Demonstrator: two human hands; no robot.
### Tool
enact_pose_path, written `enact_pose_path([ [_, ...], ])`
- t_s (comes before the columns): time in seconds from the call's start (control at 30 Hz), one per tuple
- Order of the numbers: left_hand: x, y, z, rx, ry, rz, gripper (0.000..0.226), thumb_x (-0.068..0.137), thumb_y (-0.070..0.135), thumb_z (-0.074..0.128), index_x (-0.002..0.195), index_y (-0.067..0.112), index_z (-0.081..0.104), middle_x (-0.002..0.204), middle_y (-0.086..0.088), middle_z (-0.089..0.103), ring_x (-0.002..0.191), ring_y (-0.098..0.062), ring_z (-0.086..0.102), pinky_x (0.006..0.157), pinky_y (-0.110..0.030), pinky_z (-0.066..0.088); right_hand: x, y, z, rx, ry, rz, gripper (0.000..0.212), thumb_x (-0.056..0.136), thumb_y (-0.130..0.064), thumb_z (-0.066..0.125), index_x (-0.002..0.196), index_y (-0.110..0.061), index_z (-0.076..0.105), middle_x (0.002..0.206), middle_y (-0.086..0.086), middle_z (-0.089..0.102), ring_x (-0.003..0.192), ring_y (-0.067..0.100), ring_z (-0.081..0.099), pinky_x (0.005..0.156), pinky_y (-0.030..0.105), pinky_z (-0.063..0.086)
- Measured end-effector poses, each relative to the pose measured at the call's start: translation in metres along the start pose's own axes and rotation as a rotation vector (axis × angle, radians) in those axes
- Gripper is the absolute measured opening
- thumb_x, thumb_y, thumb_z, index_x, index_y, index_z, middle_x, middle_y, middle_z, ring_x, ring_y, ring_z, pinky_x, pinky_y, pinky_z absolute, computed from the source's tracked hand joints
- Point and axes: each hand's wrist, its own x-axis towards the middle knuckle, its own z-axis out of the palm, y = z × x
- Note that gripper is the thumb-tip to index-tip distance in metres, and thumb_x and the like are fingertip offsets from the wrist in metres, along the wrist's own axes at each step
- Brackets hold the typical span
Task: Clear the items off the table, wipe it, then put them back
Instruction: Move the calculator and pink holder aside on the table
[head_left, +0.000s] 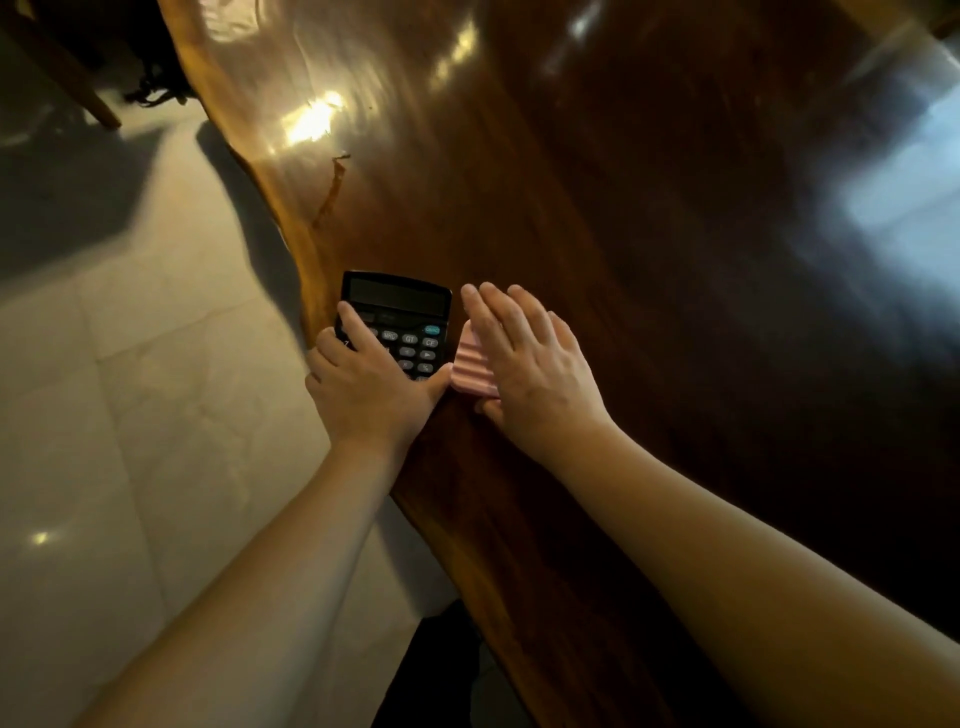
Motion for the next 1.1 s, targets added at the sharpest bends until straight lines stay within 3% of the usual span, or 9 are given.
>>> enact_pose_path([
  [0.1,0.001,-0.002,-0.003,-0.002,-0.021,0.006,0.130,0.061,0.096,0.039,0.150,0.003,0.021,0.137,-0.029,0.048,0.120,-0.046,0.050,0.092,-0.054,0.048,0.000,0.001,-0.002,-0.020,-0.033,-0.014,0.120,0.081,-0.045,0.077,0.157,-0.028,-0.014,0.168,0.001,-0.008,0.152,0.026,-0.011,0.120,0.051,0.004],
  [0.23,0.001,-0.011,-0.007,-0.114,-0.043,-0.044,0.114,0.072,0.088,0.044,0.152,0.009,0.019,0.146,-0.022,0.044,0.129,-0.043,0.044,0.100,-0.055,0.045,-0.013,0.001,-0.008,0.072,0.008,-0.002,0.120,0.081,-0.053,0.075,0.155,-0.038,-0.018,0.161,-0.005,-0.030,0.149,0.029,-0.025,0.119,0.053,-0.002],
  [0.4,-0.014,-0.014,-0.030,-0.248,-0.001,-0.005,0.086,0.084,0.071,0.048,0.147,0.015,0.030,0.140,-0.014,0.047,0.128,-0.036,0.042,0.100,-0.053,0.044,-0.057,0.011,-0.018,0.291,0.091,0.164,0.103,0.086,-0.056,0.067,0.155,-0.043,-0.009,0.166,-0.010,-0.008,0.151,0.021,-0.008,0.112,0.043,0.009],
  [0.53,-0.040,0.012,-0.054,-0.311,0.050,0.218,0.075,0.086,0.061,0.054,0.144,0.017,0.037,0.137,-0.012,0.050,0.126,-0.033,0.043,0.098,-0.052,0.047,-0.108,0.031,-0.021,0.375,0.119,0.300,0.092,0.087,-0.065,0.059,0.155,-0.045,0.001,0.167,-0.009,0.007,0.152,0.020,0.007,0.116,0.046,0.022],
  [0.63,-0.068,0.049,-0.071,-0.380,0.029,0.461,0.071,0.085,0.057,0.058,0.142,0.017,0.043,0.135,-0.010,0.051,0.127,-0.027,0.044,0.103,-0.039,0.041,-0.152,0.048,-0.019,0.395,0.149,0.407,0.090,0.084,-0.071,0.055,0.155,-0.044,0.005,0.166,-0.007,0.015,0.151,0.020,0.012,0.116,0.049,0.029],
  [0.7,-0.088,0.078,-0.078,-0.388,-0.062,0.590,0.074,0.083,0.059,0.061,0.143,0.019,0.044,0.135,-0.008,0.051,0.128,-0.024,0.044,0.105,-0.038,0.039,-0.182,0.060,-0.018,0.399,0.176,0.479,0.091,0.083,-0.073,0.052,0.154,-0.043,0.006,0.165,-0.007,0.017,0.151,0.021,0.014,0.115,0.049,0.030],
  [0.8,-0.128,0.124,-0.079,-0.309,-0.246,0.762,0.084,0.081,0.066,0.063,0.147,0.019,0.041,0.146,-0.010,0.048,0.138,-0.027,0.039,0.111,-0.050,0.037,-0.237,0.081,-0.019,0.397,0.221,0.599,0.091,0.080,-0.076,0.050,0.154,-0.043,0.007,0.165,-0.006,0.017,0.151,0.024,0.015,0.113,0.048,0.030],
  [0.9,-0.169,0.166,-0.070,-0.205,-0.433,0.854,0.098,0.073,0.072,0.062,0.153,0.024,0.031,0.156,-0.008,0.038,0.146,-0.028,0.029,0.114,-0.051,0.033,-0.292,0.100,-0.019,0.378,0.265,0.719,0.092,0.079,-0.077,0.049,0.155,-0.041,0.009,0.165,-0.003,0.018,0.151,0.026,0.016,0.113,0.047,0.030],
  [1.1,-0.257,0.245,-0.035,-0.070,-0.567,1.082,0.106,0.072,0.078,0.058,0.157,0.027,0.021,0.162,-0.004,0.030,0.150,-0.026,0.022,0.117,-0.047,0.029,-0.407,0.144,-0.018,0.338,0.316,0.974,0.095,0.080,-0.076,0.051,0.157,-0.035,0.014,0.166,0.002,0.018,0.151,0.028,0.014,0.115,0.049,0.027],
])
